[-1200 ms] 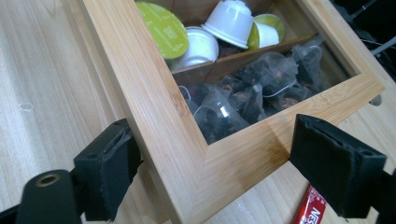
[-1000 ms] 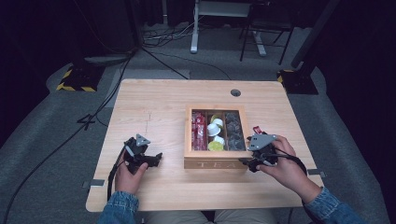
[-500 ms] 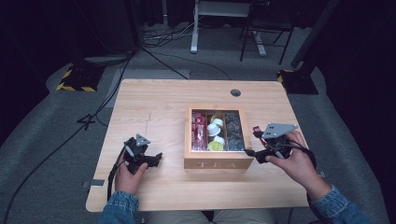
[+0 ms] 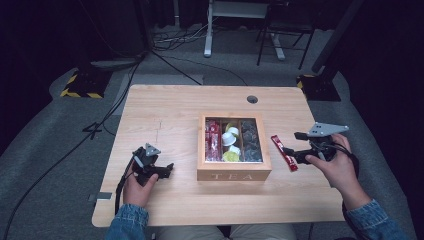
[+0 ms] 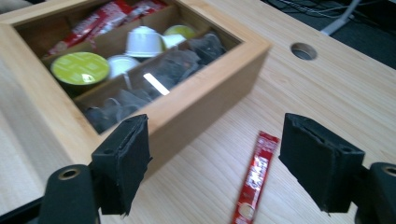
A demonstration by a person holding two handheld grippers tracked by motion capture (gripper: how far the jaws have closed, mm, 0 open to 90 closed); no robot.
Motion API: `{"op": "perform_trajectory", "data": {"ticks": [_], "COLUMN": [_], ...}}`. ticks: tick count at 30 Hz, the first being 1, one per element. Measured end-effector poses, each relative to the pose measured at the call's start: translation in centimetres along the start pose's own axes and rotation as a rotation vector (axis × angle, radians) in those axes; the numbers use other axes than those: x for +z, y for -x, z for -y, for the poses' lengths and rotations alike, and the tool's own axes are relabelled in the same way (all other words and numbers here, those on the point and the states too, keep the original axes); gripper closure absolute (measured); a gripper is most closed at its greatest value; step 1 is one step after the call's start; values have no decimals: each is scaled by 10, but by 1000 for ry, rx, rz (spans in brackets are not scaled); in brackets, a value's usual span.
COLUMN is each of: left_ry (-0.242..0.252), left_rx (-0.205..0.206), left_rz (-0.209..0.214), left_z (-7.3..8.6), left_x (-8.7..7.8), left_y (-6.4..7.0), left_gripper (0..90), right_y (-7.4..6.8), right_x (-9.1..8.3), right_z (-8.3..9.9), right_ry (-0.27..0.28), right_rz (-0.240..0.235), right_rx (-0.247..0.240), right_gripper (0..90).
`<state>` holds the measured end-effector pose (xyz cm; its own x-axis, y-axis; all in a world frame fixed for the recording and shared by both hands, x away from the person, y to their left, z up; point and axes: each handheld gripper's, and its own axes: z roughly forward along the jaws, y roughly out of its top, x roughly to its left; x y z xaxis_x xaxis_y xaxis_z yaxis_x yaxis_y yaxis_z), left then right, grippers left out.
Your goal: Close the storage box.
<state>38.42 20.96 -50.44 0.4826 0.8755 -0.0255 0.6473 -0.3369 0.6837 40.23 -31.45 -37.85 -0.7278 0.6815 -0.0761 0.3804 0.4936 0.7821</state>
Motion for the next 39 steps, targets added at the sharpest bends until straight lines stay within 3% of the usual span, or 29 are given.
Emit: {"op": "perform_trajectory", "data": {"ticks": [5,7,16,21,33,39], "left_ry": [0,0,-4,-1,-3,-3], "left_rx": [2,1,3,1,3,3], "left_rz": [-3,-3,1,1,1,1], "left_z": [0,0,1,1,1,1], "left_x": [0,0,-1,-1,-1,-1], "left_y": [0,0,-1,-1,-1,-1], "left_gripper": [99,99,99,99,99,99], "right_y": [16,28,53,69,82,85], "right_x": [0,1,4,11,31,37], "right_z": [12,23,46,67,106,122], "right_ry": [-9,-22,-110,-125,-130,-124], "right_rz": [20,39,52,84,148,181], "right_rx": [39,66,83,149,242,260], "right_gripper": [252,251,242,242,243,249]}}
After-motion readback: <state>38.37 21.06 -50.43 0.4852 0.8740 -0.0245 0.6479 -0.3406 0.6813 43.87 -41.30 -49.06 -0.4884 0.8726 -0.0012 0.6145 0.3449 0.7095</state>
